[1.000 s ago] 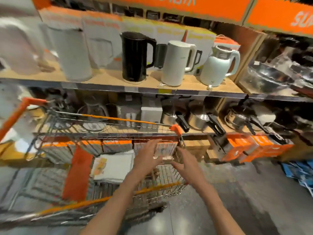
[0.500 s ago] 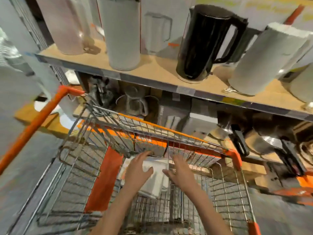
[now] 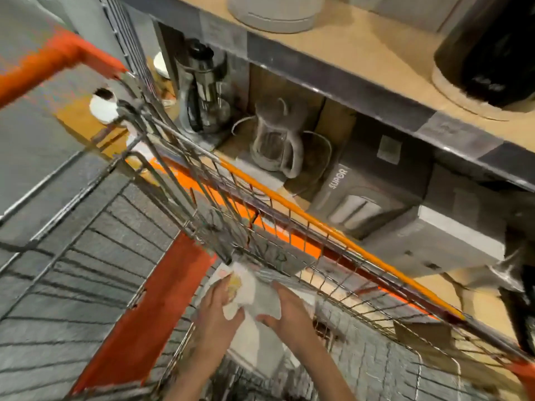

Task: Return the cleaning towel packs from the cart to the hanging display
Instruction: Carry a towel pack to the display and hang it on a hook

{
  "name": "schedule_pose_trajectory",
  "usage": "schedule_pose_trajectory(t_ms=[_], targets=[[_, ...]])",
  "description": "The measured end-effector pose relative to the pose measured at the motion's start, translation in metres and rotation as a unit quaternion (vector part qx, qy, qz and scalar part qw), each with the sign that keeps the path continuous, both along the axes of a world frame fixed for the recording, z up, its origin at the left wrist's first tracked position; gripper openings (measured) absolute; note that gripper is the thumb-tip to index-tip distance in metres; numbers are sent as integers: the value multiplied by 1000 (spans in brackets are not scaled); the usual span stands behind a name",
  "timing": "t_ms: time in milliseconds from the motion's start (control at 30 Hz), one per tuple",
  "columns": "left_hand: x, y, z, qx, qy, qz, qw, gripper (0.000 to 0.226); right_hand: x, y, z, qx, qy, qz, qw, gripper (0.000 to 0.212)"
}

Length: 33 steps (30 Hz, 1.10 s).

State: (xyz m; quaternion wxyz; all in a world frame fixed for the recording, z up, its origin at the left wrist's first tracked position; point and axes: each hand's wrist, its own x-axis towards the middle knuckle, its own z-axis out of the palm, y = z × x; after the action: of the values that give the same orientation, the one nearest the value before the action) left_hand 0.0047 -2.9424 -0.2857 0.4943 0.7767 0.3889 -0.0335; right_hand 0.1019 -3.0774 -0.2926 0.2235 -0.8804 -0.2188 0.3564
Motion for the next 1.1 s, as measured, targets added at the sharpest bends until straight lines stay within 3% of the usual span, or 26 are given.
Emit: schedule_pose_trajectory(t_ms=[267,467,700,800,933,1100], targets=[[0,-4,-85,87,33,98,991,79,35,46,-86,31,23,25,999,85],[-9,-11,-124,125,33,115,985,86,44,74,-124,40,26,55,997,95],[-10,-15,-132,106,73,123,984,99,44,84,-133,81,67,-9,994,92],[-7,-16,-129,93,92,124,984,99,44,85,-134,55,70,21,996,99],[-7,-23,-125,81,85,132,984,96,43,87,-136,8,65,45,997,98],[-10,-25,-124,81,53,129,987,95,38,83,-137,47,67,35,996,91]])
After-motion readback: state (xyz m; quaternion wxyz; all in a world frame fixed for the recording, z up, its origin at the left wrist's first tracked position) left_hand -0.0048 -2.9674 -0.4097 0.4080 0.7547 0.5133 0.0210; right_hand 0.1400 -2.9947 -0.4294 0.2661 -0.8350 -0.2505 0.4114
